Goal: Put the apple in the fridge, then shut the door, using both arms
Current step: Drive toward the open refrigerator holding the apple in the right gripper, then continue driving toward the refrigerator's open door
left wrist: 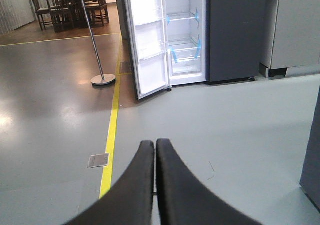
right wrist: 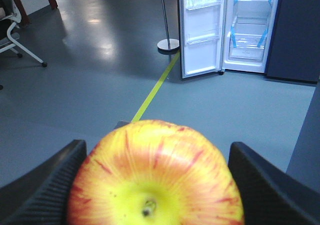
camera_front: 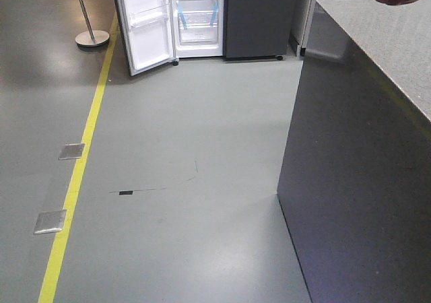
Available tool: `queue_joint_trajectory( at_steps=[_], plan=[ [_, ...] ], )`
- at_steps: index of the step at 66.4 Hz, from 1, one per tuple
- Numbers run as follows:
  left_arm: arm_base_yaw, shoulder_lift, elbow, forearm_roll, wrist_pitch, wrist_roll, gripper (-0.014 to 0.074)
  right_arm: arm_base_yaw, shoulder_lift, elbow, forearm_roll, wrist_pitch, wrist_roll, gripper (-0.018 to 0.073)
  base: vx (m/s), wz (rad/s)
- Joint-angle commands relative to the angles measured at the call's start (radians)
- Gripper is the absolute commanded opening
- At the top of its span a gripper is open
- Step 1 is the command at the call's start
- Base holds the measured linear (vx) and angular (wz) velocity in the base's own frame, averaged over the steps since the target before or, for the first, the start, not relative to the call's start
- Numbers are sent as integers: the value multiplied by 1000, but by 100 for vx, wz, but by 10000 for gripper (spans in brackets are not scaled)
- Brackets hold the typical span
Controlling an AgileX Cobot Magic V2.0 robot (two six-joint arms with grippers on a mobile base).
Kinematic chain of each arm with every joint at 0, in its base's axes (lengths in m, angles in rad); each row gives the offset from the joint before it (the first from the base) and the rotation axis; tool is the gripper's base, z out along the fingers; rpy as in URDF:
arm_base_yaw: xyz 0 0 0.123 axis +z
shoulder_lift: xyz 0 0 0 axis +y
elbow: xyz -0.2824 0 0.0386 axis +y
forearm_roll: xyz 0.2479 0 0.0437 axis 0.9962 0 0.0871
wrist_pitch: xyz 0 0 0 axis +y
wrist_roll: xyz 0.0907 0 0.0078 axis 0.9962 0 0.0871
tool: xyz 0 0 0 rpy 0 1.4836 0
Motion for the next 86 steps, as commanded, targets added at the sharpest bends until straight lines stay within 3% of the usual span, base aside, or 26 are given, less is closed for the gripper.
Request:
queue_joint_trajectory(
  at_steps=[1,86],
  plan=[
    [1,-15,15,-9,-77,-2,-8,1,-26,-33,32,-70,-7,141,13,2],
    [1,-15,15,-9,-77,-2,-8,1,-26,-33,32,-69,-7,141,12,6]
  ],
)
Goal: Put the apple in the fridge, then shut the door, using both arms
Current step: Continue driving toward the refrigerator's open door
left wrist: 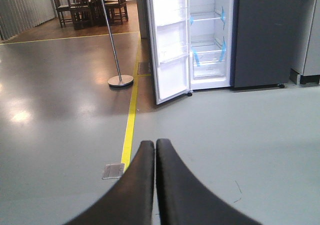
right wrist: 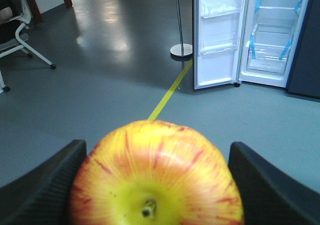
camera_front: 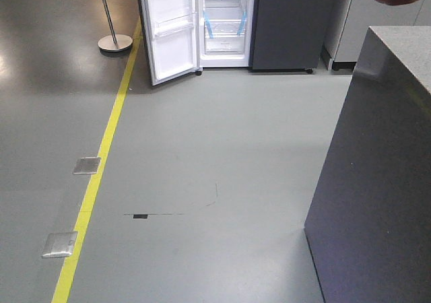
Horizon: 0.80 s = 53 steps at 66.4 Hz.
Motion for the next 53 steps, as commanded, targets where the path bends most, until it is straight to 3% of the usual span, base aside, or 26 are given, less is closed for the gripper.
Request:
queue_joint_trajectory(
  at_steps=[1,53],
  plan=[
    [1,-15,15,-9,-77,-2,-8,1,-26,-33,32,-69,-7,141,12,4],
    [1,-15,15,-9,-77,-2,-8,1,-26,-33,32,-69,-7,141,12,3]
  ],
)
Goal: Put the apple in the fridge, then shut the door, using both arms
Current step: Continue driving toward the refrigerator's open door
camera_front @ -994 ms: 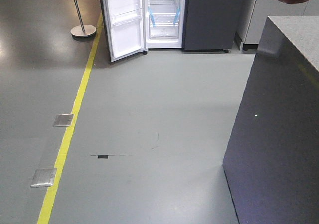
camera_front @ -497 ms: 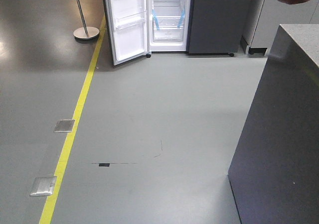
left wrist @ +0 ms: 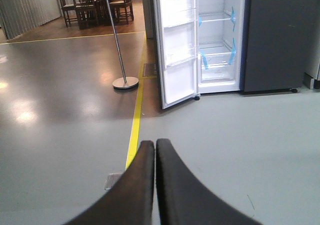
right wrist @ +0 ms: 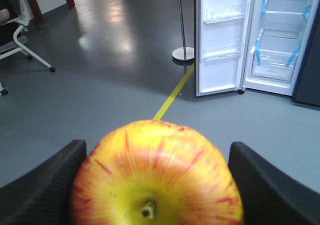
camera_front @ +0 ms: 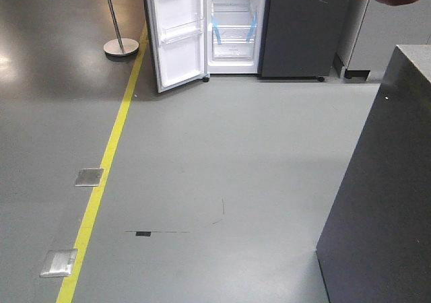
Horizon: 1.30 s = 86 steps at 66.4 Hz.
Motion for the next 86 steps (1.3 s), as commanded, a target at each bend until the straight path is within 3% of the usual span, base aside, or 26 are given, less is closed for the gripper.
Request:
queue_joint_trajectory(
  at_steps=[1,86],
  plan=[
    [1,-15,15,-9,-77,-2,-8,1,-26,-33,32,-69,-7,141,12,6],
    [1,-15,15,-9,-77,-2,-8,1,-26,-33,32,-69,-7,141,13,5]
  ],
)
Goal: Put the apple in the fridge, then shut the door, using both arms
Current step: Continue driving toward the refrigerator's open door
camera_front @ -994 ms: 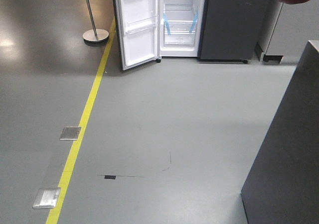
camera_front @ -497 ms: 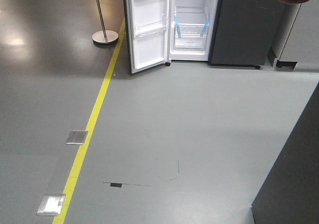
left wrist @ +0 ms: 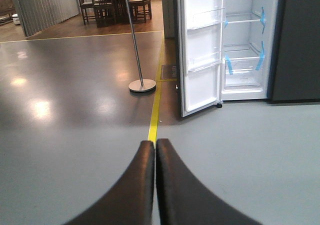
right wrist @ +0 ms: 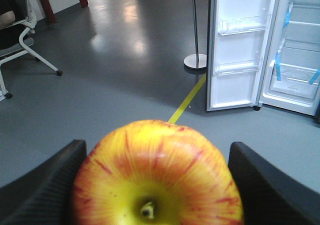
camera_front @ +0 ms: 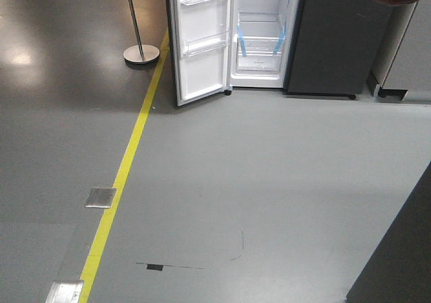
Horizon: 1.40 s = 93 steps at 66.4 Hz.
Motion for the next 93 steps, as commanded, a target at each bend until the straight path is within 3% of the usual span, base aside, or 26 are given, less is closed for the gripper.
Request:
queue_joint_trajectory(
  at_steps=[1,93],
  plan=[
    [1,-15,15,-9,-77,-2,-8,1,-26,-33,32,-70,-7,141,16,-3],
    [1,-15,15,-9,-77,-2,-8,1,-26,-33,32,-70,-7,141,14,4]
  ],
)
